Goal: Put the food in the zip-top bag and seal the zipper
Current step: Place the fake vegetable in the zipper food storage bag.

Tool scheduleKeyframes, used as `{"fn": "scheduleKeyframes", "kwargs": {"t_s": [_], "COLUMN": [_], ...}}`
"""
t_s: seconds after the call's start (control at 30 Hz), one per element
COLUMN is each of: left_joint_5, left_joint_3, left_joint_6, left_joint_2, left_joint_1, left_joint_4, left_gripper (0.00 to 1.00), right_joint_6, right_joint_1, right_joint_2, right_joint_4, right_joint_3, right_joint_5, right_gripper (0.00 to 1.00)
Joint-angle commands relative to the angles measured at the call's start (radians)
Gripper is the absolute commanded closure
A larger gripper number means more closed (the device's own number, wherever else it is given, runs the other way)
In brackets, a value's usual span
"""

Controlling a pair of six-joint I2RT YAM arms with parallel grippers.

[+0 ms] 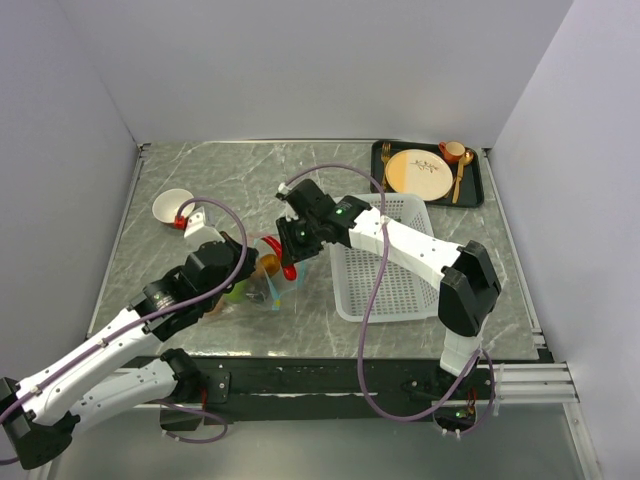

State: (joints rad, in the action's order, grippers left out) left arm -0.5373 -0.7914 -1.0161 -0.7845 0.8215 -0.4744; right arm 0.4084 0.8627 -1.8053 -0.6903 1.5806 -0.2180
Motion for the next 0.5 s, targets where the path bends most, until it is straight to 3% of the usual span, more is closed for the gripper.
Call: {"fn": "scheduleKeyframes", "kwargs": {"t_s": [0.0,0.17,0.47], "left_joint_5": [-0.009,-0.001,0.016], "left_joint_3": [0.0,0.003,0.001], "left_joint_6": [-0.016,-0.022,-0.027], "left_joint_2": [0.007,-0.009,-0.05], "left_joint_1": [-0.002,-0.002,-0.002], "left_joint_4": [0.045,0.069,0.099], "left_gripper": [0.96,0.97,0.97], "right_joint_6": [0.044,0.104,0.219], "right_joint_1": [0.013,0.033,0.084], "right_joint_2": [0.027,0.072,0.214], "right_joint_4": [0.058,0.104,0.336], "right_joint_3": [0.038,-0.025,-0.244], "right_joint_5": [0.091,0.204,0.243], "right_gripper": [0.73,0.73,0.72]}}
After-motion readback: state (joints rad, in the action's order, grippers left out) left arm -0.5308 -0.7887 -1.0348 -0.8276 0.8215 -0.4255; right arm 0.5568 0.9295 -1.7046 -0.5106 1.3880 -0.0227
